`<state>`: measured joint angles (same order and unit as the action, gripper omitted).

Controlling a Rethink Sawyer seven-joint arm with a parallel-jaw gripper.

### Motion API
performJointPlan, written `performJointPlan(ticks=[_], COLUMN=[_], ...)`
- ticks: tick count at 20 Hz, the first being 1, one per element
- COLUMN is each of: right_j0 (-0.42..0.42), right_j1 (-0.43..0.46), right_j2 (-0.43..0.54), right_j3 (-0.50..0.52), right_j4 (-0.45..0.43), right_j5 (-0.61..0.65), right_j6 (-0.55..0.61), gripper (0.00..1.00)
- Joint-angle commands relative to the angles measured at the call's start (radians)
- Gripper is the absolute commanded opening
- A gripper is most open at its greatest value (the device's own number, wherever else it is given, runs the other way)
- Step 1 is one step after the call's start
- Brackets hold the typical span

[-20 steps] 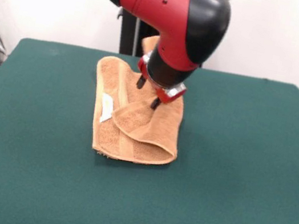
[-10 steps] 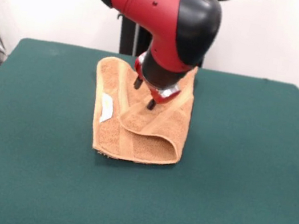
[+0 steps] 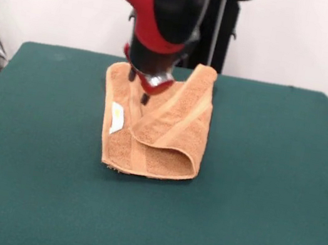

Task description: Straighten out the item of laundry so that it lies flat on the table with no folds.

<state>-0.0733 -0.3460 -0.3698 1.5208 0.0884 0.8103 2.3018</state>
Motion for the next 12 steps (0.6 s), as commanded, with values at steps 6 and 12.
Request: performJointPlan(ticks=[6,12], right_j0=[-0.088,-0.078], right_j1=[0.002,0.087], right_j2=[0.108,0.115], right_j3=[0.145,0.116], right_j4=[-0.082,-0.118], right_j5=[-0.200,-0.293], right_j6=[0.012,0.061], gripper=[1.00,1.00])
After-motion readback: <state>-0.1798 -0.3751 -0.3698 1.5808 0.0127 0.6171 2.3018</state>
